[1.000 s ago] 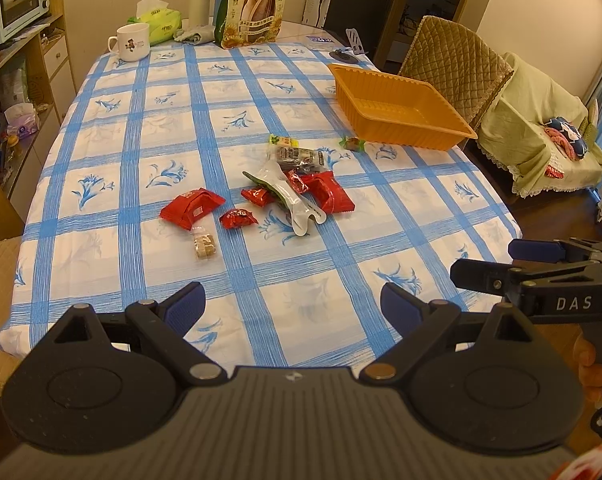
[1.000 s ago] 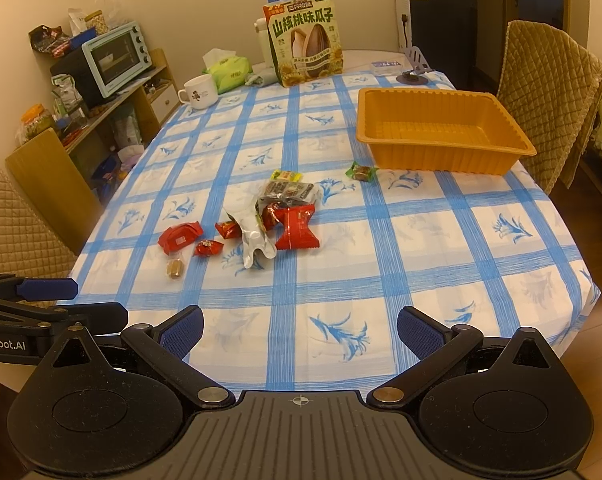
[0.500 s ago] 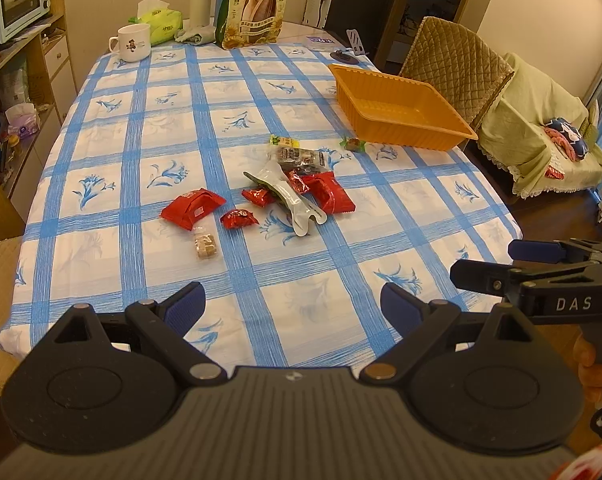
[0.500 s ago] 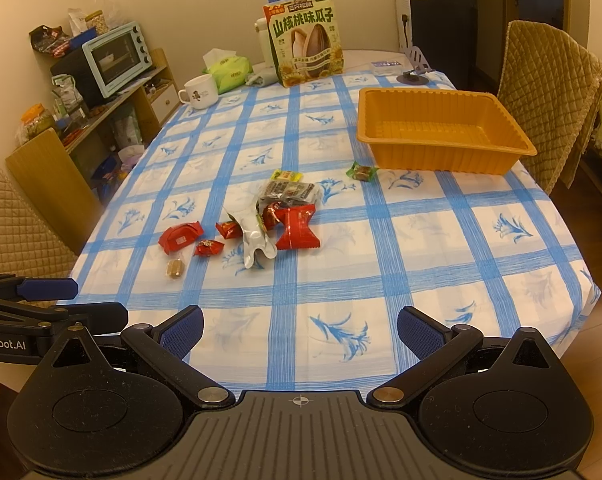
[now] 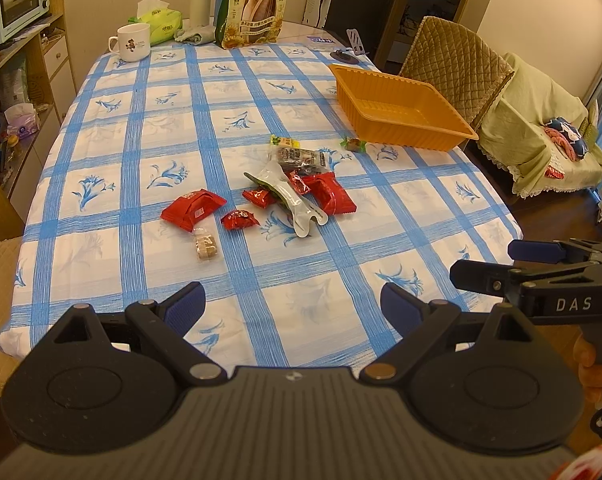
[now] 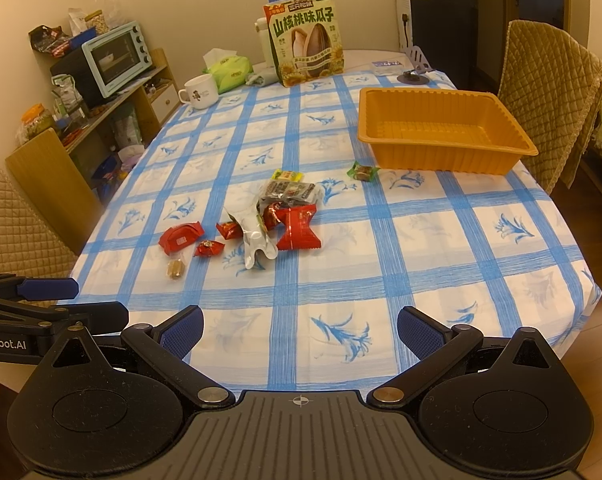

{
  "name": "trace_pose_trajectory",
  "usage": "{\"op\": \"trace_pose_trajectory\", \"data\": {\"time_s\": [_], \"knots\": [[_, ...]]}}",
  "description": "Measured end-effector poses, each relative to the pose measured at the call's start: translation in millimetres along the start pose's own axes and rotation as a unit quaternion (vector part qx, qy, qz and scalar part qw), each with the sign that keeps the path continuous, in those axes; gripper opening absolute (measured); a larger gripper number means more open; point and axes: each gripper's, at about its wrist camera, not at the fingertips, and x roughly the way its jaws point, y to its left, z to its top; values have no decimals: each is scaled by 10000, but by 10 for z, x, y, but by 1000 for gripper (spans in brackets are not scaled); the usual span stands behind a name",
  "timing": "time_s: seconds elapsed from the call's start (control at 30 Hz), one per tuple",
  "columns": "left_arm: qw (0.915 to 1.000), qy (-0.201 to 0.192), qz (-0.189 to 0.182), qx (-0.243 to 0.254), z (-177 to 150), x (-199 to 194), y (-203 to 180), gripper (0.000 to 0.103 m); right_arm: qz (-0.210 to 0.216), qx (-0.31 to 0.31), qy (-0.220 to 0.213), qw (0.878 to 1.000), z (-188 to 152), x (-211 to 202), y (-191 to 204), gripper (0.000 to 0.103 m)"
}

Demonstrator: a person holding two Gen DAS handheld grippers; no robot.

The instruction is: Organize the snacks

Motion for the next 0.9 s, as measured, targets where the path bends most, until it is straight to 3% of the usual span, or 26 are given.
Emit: {"op": "trace_pose_trajectory", "data": {"time_s": [0.9], "knots": [[10000, 10, 57, -47, 34, 111, 154, 94, 12, -7, 6, 10000, 45, 124, -12, 103]]}}
